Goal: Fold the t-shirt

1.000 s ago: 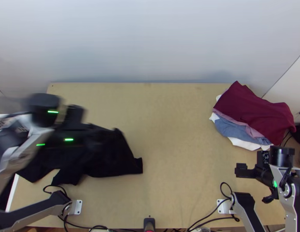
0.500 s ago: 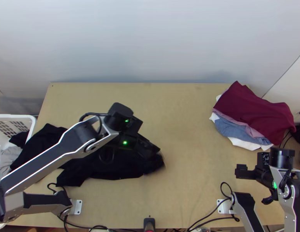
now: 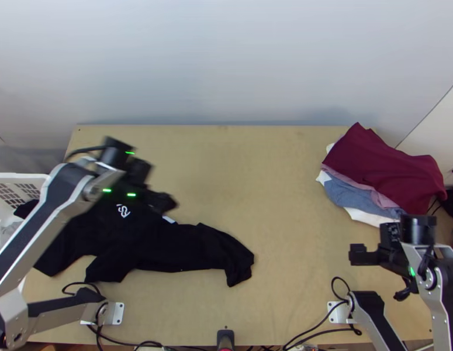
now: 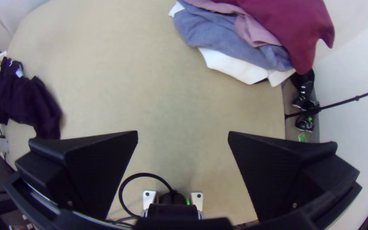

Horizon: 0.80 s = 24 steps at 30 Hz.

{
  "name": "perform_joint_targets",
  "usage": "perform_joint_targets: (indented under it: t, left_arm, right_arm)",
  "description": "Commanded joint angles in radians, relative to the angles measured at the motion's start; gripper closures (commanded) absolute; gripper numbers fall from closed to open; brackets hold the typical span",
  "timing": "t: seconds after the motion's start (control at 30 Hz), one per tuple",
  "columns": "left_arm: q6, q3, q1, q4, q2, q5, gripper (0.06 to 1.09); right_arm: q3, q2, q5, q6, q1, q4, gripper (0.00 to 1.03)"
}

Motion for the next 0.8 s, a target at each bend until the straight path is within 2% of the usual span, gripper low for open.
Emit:
perform_joint_targets:
  t: [0.0, 0.13, 0.33, 0.5, 0.6, 0.77]
  left_arm:
    - [0.274, -0.152, 0.397, -0.123, -0.122, -0.016, 0.11]
    - [0.42, -0.241, 0.427, -0.193, -0.181, -0.126, 0.11]
    - [0.509, -0.345, 0.427, -0.239, -0.259, -0.24, 0.11]
    - [0.517, -0.429, 0.429, -0.167, -0.308, -0.307, 0.11]
    - [0.518, -0.484, 0.427, -0.103, -0.313, -0.314, 0.17]
    - [0.518, -0.555, 0.426, -0.017, -0.302, -0.314, 0.2]
  right_arm:
    - [0.02, 0.096, -0.056, -0.01, 0.145, 0.019, 0.04]
    - [0.077, 0.179, -0.054, -0.026, 0.216, 0.025, 0.05]
    - [0.126, 0.263, -0.056, -0.03, 0.262, 0.065, 0.04]
    - [0.159, 0.302, -0.056, -0.033, 0.286, 0.071, 0.04]
    - [0.173, 0.317, -0.056, -0.037, 0.296, 0.076, 0.04]
    - [0.201, 0.332, -0.056, -0.037, 0.306, 0.076, 0.05]
